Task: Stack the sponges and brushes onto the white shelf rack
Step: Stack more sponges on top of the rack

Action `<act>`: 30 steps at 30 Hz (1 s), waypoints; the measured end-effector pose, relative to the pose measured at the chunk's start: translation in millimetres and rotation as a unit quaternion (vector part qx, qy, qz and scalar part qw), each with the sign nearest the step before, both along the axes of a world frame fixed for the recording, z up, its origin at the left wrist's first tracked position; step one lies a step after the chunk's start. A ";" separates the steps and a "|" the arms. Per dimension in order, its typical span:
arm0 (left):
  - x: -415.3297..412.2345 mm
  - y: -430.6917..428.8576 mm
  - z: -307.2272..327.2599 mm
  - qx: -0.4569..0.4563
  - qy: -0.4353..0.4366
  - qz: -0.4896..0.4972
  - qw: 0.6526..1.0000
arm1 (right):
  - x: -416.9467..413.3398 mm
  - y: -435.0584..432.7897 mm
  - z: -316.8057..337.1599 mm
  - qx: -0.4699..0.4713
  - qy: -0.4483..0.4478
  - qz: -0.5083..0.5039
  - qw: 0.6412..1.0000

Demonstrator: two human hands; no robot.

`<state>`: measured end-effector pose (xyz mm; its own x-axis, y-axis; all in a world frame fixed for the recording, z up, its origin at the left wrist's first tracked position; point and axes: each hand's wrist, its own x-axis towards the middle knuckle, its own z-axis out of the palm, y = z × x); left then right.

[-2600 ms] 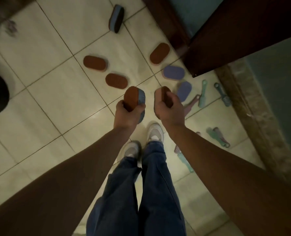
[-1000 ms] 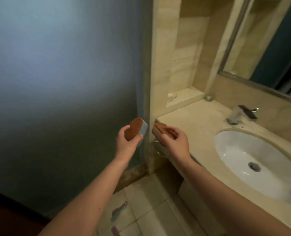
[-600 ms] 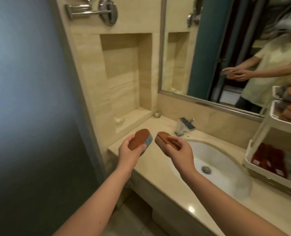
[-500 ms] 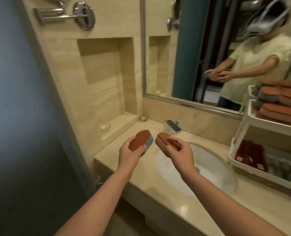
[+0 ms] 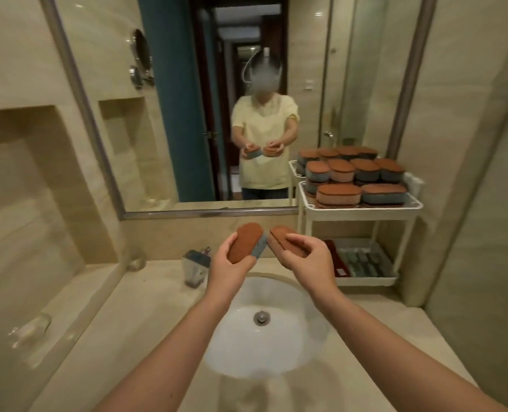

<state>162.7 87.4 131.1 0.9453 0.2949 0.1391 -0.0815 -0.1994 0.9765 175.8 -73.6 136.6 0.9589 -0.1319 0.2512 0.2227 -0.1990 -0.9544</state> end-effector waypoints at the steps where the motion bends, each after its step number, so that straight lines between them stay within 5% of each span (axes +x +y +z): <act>1: 5.6 -6.0 2.3 0.007 0.000 -0.019 1.000 | 1.9 -7.6 1.9 -0.012 0.000 -0.016 1.000; 13: 73.9 -75.0 35.3 -0.001 -0.023 -0.126 0.992 | 38.9 -84.6 40.6 -0.031 -0.014 -0.108 0.994; 30: 206.0 -193.9 76.6 -0.004 -0.039 -0.137 0.990 | 166.6 -212.7 91.5 -0.072 0.016 -0.079 0.994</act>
